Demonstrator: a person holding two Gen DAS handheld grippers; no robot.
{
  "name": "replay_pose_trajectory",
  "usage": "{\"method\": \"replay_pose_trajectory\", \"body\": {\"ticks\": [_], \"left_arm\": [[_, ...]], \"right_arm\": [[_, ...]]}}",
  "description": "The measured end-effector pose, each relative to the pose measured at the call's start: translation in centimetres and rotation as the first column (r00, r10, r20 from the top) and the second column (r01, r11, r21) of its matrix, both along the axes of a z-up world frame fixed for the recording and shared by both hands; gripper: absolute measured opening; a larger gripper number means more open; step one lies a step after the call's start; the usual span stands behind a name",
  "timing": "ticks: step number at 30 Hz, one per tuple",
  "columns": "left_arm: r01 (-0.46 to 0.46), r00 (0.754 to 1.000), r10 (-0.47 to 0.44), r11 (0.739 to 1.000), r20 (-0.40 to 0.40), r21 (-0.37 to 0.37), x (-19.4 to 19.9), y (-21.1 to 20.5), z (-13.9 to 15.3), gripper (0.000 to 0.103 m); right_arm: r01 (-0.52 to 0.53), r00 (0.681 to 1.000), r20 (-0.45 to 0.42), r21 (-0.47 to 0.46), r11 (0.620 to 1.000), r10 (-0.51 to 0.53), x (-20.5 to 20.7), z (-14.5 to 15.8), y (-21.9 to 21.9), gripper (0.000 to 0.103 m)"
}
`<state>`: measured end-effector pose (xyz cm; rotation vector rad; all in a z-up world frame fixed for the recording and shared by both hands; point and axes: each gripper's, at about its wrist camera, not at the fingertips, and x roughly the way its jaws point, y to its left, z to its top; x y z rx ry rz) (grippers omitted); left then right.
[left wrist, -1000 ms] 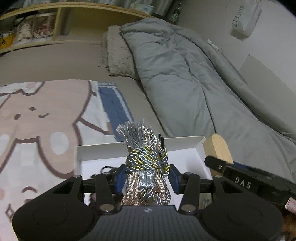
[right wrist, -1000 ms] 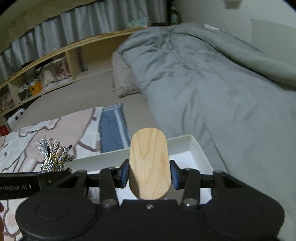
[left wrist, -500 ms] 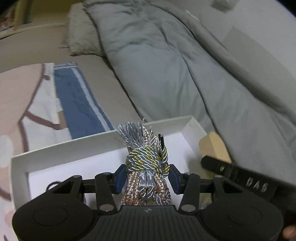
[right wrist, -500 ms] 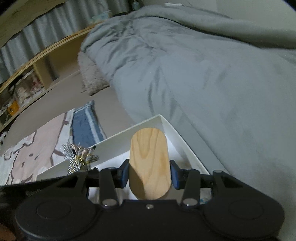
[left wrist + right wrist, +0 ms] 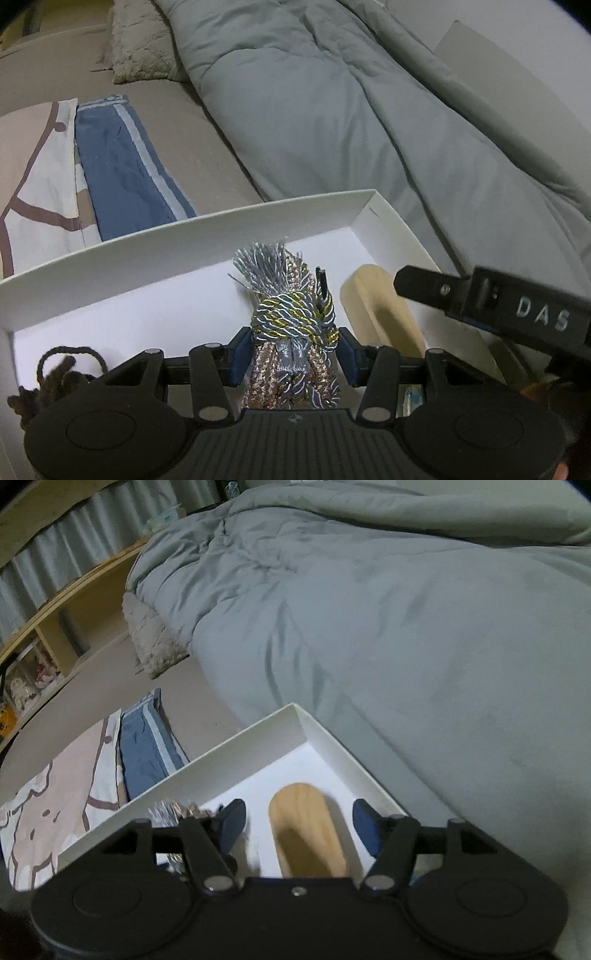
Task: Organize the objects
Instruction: 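Lower the cord tassel with the left tool while the right tool lowers the block into the box, then open both tools releasing the tassel and block, then withdraw from the box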
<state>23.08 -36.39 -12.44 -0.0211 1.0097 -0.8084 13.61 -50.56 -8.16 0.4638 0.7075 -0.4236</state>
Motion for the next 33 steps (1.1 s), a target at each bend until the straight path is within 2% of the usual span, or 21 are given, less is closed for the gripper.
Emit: {"method": "replay_pose_trajectory", "body": {"ticks": [5, 7, 8, 13, 24, 30, 33], "left_arm": [[-0.002, 1.0, 0.002, 1.0, 0.0, -0.021, -0.5, -0.2, 0.8, 0.05], [-0.007, 1.0, 0.006, 1.0, 0.022, 0.003, -0.8, -0.4, 1.3, 0.067], [-0.01, 0.999, 0.009, 1.0, 0.033, 0.025, -0.9, -0.6, 1.6, 0.081], [0.003, 0.997, -0.01, 0.996, 0.076, 0.093, -1.4, -0.7, 2.7, 0.082], [-0.021, 0.995, 0.009, 0.993, 0.102, 0.118, -2.4, 0.9, 4.3, 0.082], [-0.061, 0.991, 0.044, 0.989, 0.13, 0.131, -3.6, 3.0, 5.6, 0.082], [-0.078, 0.987, 0.057, 0.988, 0.148, 0.137, -4.4, 4.2, 6.4, 0.084]], "right_arm": [[0.009, 1.0, 0.002, 0.01, 1.0, -0.009, -0.4, 0.3, -0.3, 0.065], [0.013, 1.0, 0.004, 0.015, 1.0, -0.013, -0.6, 0.3, -0.4, 0.064], [0.013, 1.0, 0.005, 0.018, 1.0, -0.014, -0.5, 0.3, -0.5, 0.064], [0.011, 1.0, -0.004, 0.022, 1.0, -0.011, -0.6, 0.3, -0.5, 0.064], [-0.039, 0.999, -0.018, -0.016, 0.999, 0.039, -1.0, 1.0, 0.8, 0.065], [-0.051, 0.999, -0.008, -0.044, 0.998, 0.051, -2.2, 2.2, 1.8, 0.072], [-0.063, 0.998, -0.026, -0.097, 0.993, 0.061, -2.7, 2.7, 2.6, 0.075]]}}
